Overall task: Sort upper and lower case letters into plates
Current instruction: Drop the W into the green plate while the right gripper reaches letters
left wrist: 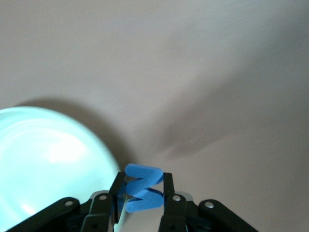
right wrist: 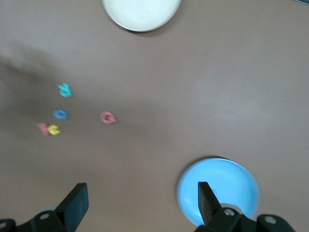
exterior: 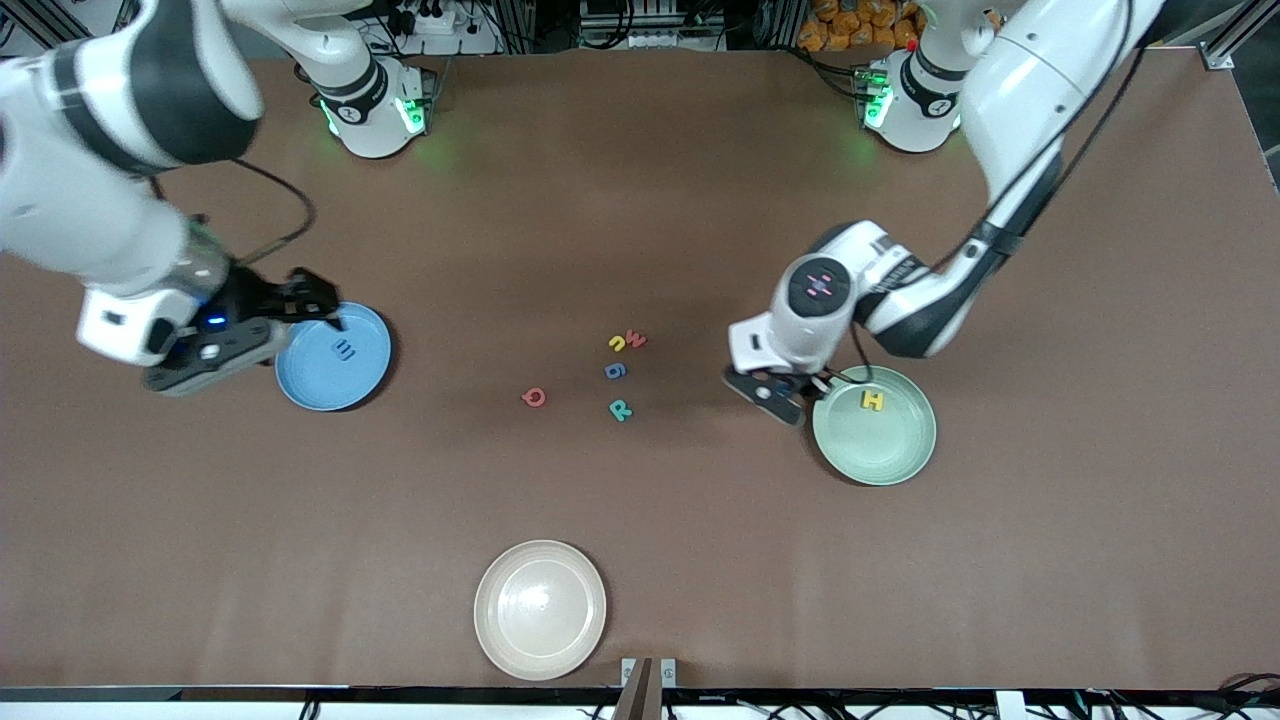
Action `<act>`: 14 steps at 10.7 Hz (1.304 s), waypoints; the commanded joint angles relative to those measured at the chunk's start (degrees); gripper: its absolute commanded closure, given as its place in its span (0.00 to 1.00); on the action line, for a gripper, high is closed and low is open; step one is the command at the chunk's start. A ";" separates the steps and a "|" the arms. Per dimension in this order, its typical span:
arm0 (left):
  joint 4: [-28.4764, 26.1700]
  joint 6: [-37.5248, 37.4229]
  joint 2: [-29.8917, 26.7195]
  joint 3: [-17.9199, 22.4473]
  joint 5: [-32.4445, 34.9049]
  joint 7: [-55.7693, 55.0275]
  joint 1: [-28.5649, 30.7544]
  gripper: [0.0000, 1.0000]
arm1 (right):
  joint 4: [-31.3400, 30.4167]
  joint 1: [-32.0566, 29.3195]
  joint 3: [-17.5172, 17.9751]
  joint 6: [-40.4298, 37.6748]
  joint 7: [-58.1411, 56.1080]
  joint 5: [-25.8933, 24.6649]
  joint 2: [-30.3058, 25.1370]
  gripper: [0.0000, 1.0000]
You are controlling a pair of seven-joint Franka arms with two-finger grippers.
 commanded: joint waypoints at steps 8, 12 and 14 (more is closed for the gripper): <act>1.07 -2.93 0.65 -1.04 -1.80 8.02 8.10 1.00 | 0.82 20.35 4.14 26.17 36.68 -6.45 24.02 0.08; 3.89 -2.93 2.68 -0.86 -1.36 2.40 5.30 1.00 | 2.49 22.82 4.05 30.86 44.95 -12.85 32.12 0.12; 3.89 -2.93 2.77 -0.78 -0.92 2.29 5.37 0.34 | 2.49 22.82 4.05 31.49 45.84 -15.50 34.06 0.17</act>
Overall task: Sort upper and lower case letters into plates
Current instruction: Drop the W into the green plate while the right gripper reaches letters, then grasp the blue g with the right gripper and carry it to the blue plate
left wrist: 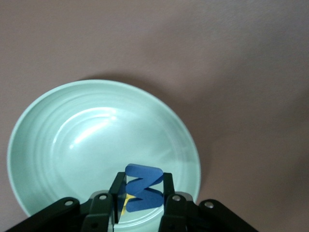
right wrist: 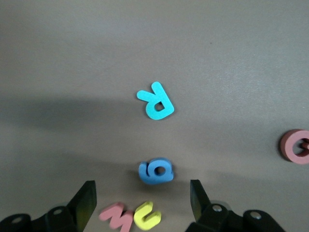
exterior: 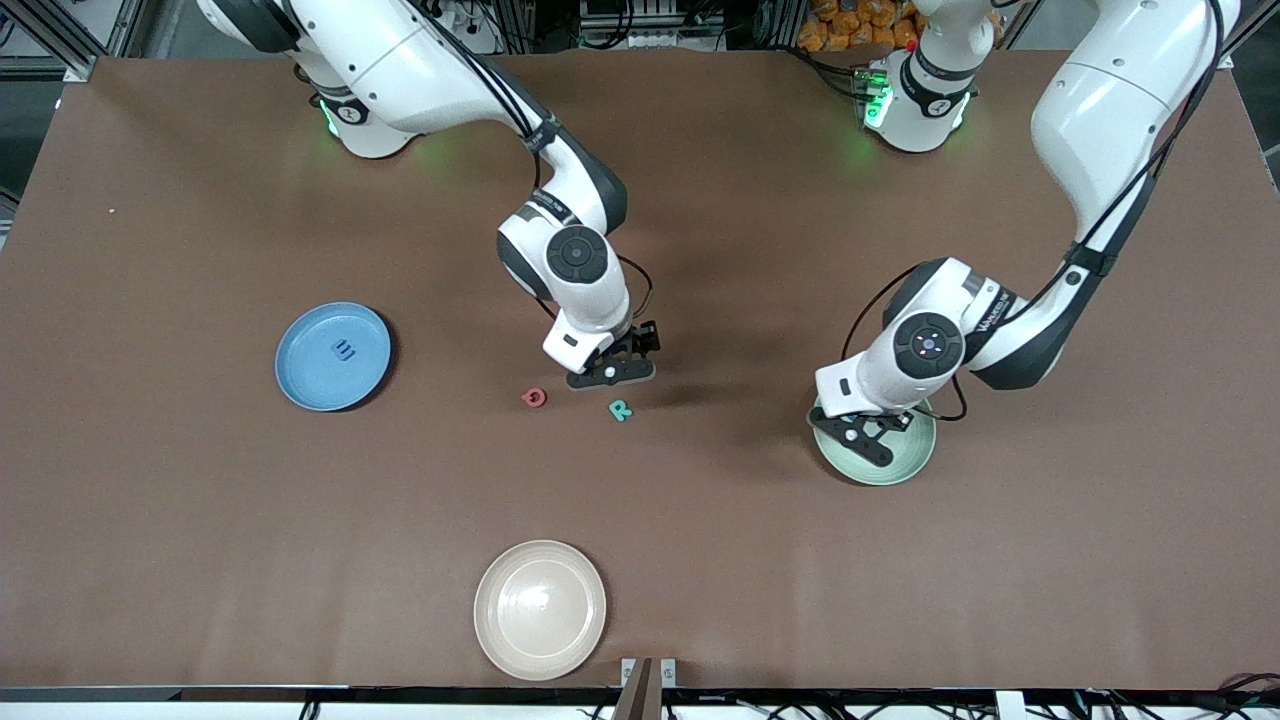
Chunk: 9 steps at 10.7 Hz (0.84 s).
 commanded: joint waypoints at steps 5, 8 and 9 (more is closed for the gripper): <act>1.12 -1.82 -0.13 -0.16 -0.68 -0.87 0.30 0.04 | 1.92 0.15 0.09 1.51 1.94 -2.91 3.59 0.28; 1.20 -2.35 -0.22 -0.16 -0.51 -0.78 0.48 0.00 | 1.92 0.24 0.09 1.61 1.94 -3.61 4.29 0.37; 1.20 -2.44 -0.31 -0.16 -0.16 -0.43 0.31 0.00 | 1.92 0.33 0.09 1.61 2.03 -3.87 4.47 0.39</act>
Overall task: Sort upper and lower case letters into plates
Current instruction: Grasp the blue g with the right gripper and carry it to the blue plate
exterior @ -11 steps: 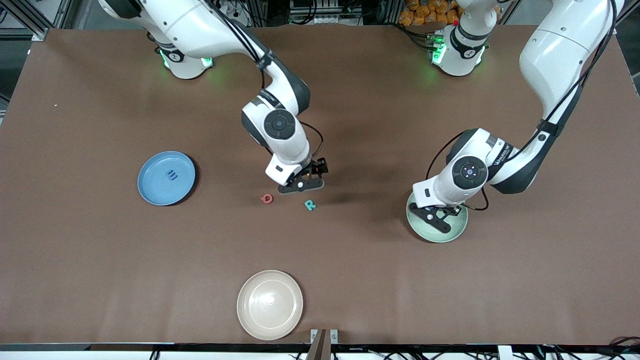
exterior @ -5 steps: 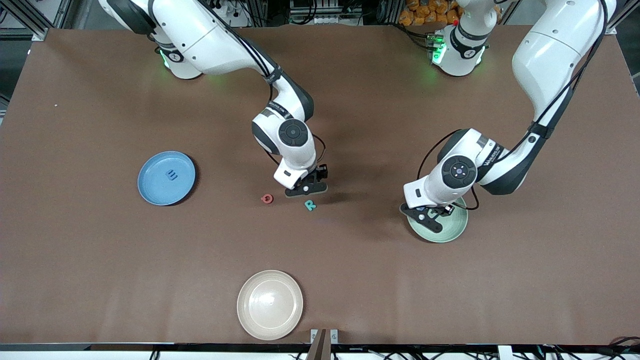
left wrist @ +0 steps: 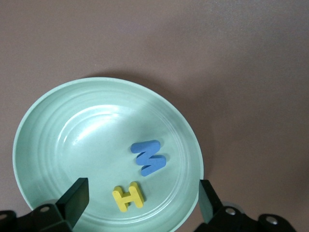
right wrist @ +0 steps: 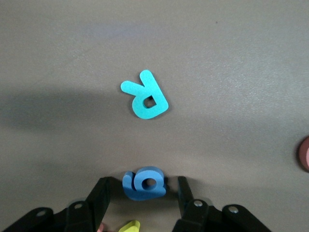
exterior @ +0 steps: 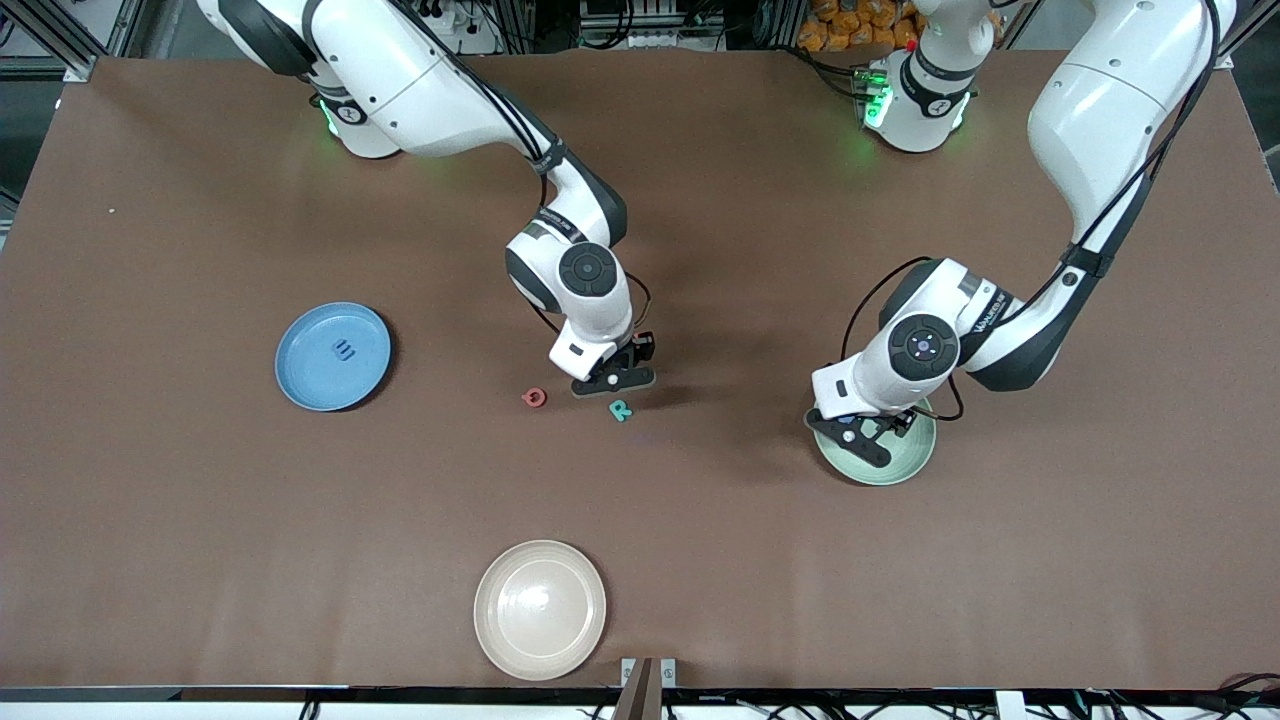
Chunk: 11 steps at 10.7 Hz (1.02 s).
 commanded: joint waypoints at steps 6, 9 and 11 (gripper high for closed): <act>0.25 -3.99 -1.10 -0.27 -0.16 -0.86 -0.18 0.00 | 3.12 -1.77 0.23 -5.05 0.47 -2.06 -1.98 1.00; 0.25 -4.43 -1.10 -0.27 -0.16 -1.83 -0.36 0.00 | 2.60 -7.91 0.41 -14.27 -10.47 4.51 -7.51 1.00; 0.25 -4.52 -1.18 -0.27 -0.24 -2.44 -0.45 0.00 | 2.51 -13.09 0.23 -25.77 -20.05 6.82 -11.73 1.00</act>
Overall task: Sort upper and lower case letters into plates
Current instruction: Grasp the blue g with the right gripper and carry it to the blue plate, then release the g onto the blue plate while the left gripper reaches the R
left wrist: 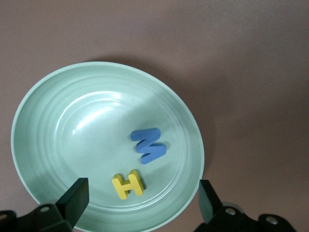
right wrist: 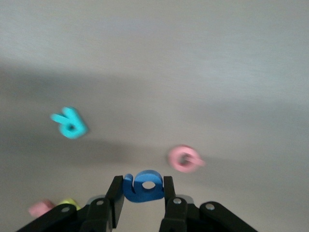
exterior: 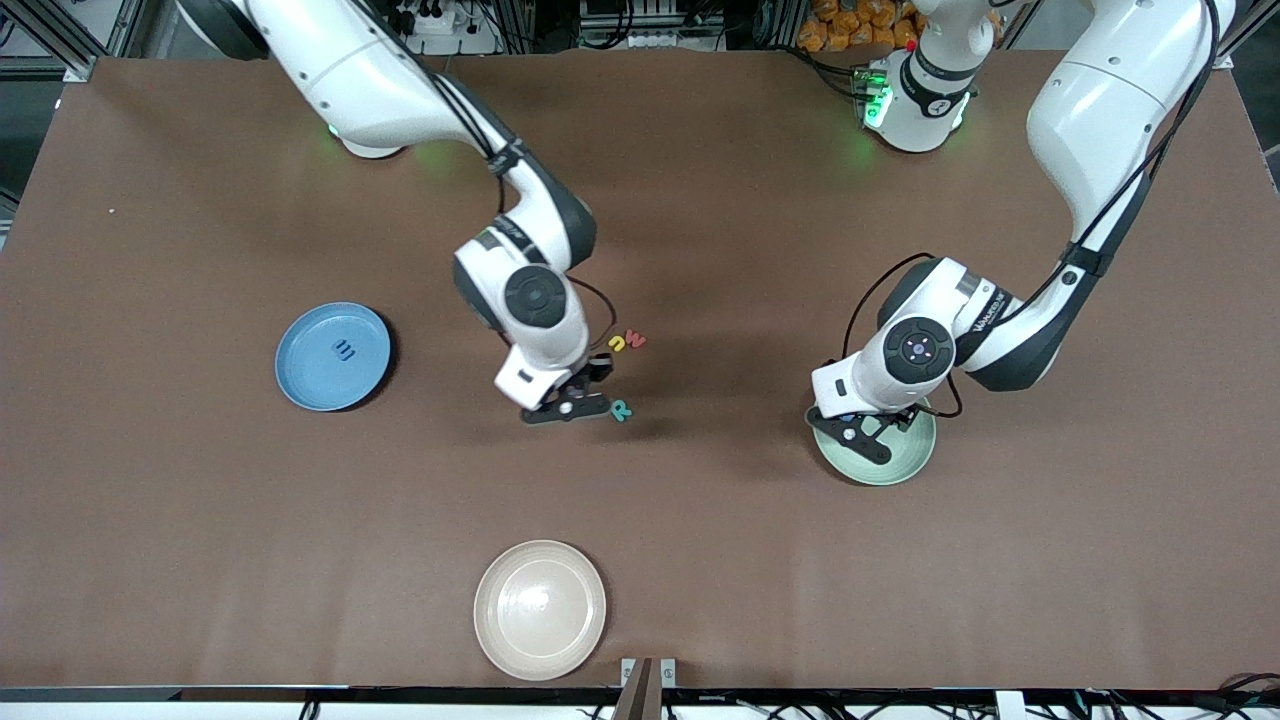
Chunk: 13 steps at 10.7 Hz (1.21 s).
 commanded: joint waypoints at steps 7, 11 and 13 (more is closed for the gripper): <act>0.23 -5.66 -5.95 -2.45 -0.77 -6.43 -0.91 0.00 | -11.96 -14.30 -12.37 -16.68 -47.36 2.23 -10.87 1.00; 7.67 -3.99 -2.54 -4.93 -1.03 -7.66 -8.17 0.00 | -20.13 -14.65 -15.04 -8.33 -49.62 2.14 -10.52 0.95; 12.07 -1.64 0.28 -4.32 0.01 -10.73 -13.27 0.00 | -21.11 -14.66 -15.74 -6.39 -49.79 2.14 -10.51 0.14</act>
